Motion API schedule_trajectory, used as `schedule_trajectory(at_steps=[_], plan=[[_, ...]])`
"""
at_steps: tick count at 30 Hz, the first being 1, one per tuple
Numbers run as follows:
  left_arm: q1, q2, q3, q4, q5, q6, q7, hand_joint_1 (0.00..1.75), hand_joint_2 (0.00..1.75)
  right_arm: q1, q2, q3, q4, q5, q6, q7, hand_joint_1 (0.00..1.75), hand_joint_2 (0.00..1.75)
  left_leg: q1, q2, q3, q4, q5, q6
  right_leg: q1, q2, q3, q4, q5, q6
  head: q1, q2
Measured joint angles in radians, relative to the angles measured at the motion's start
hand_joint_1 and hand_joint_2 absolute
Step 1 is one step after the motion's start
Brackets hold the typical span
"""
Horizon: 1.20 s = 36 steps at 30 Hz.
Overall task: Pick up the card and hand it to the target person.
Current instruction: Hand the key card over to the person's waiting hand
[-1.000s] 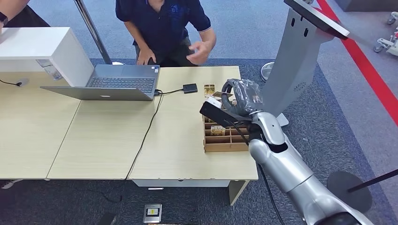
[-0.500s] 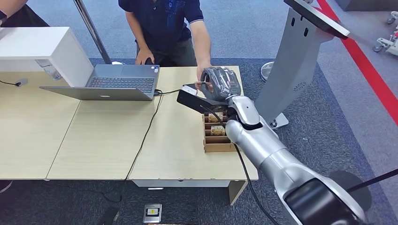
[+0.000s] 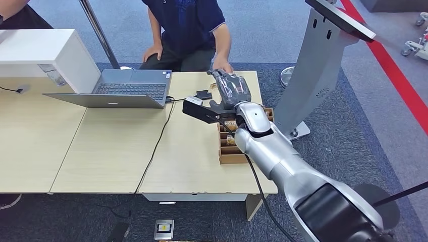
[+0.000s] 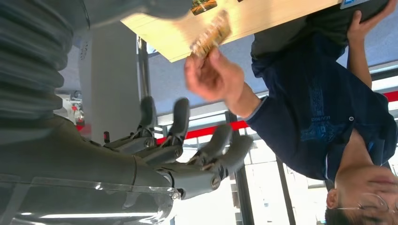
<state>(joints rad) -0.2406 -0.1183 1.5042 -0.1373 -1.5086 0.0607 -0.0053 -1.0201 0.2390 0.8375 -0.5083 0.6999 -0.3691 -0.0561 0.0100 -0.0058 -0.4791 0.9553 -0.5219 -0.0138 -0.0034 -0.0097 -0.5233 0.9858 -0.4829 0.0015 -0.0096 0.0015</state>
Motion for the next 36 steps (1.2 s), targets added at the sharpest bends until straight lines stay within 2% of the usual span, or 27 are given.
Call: schedule_trajectory(at_steps=[9,14,17,21,25,31,36], plan=[[0.004,0.0,0.0,0.0,0.005,0.002,-0.008,0.0,0.0,-0.013,-0.008,-0.005,0.014,-0.093,-0.017,-0.068,0.0,1.75,0.0,0.0,0.0,0.0,0.0,0.0,0.0,0.0,0.0,0.0,0.001,0.0,0.0,0.0],[0.025,0.001,0.001,0.0,0.012,0.007,-0.032,0.0,0.0,-0.002,-0.053,-0.035,-0.073,-0.178,-0.006,-0.083,0.0,1.75,0.0,0.0,0.0,0.0,0.0,0.0,0.0,0.0,0.0,0.0,0.001,0.0,0.0,0.0],[0.036,0.004,0.001,0.0,0.016,0.008,-0.044,0.0,0.0,0.033,-0.107,-0.057,-0.183,-0.229,0.031,-0.05,0.0,1.75,0.0,0.0,0.0,0.001,0.0,0.0,0.0,0.0,0.0,-0.001,0.001,0.0,0.0,0.0],[0.049,0.009,0.003,0.0,0.019,0.01,-0.055,0.0,0.0,0.128,-0.204,-0.113,-0.39,-0.426,0.115,0.0,0.0,1.75,0.0,0.0,0.001,0.001,0.0,0.0,0.0,0.0,0.0,-0.001,0.001,0.0,0.0,0.0],[0.06,0.015,0.004,0.0,0.033,0.014,-0.066,0.0,0.0,0.245,-0.302,-0.18,-0.593,-0.594,0.151,0.015,0.0,1.75,0.0,0.0,0.0,0.001,0.0,0.0,0.0,0.0,0.0,-0.001,0.001,0.001,0.0,0.0],[0.071,0.025,0.006,0.0,0.057,0.021,-0.072,0.0,0.0,0.432,-0.419,-0.269,-0.835,-0.765,0.197,-0.015,0.0,1.75,0.0,0.0,0.0,0.001,0.0,0.0,0.0,0.0,0.0,-0.001,0.001,0.001,0.0,0.0],[0.075,0.03,0.01,0.0,0.07,0.023,-0.083,0.0,0.0,0.572,-0.478,-0.329,-0.957,-0.859,0.246,-0.069,0.0,1.75,0.0,0.0,0.0,0.0,0.0,0.0,0.0,0.0,0.0,-0.001,0.001,0.001,0.0,0.0]])
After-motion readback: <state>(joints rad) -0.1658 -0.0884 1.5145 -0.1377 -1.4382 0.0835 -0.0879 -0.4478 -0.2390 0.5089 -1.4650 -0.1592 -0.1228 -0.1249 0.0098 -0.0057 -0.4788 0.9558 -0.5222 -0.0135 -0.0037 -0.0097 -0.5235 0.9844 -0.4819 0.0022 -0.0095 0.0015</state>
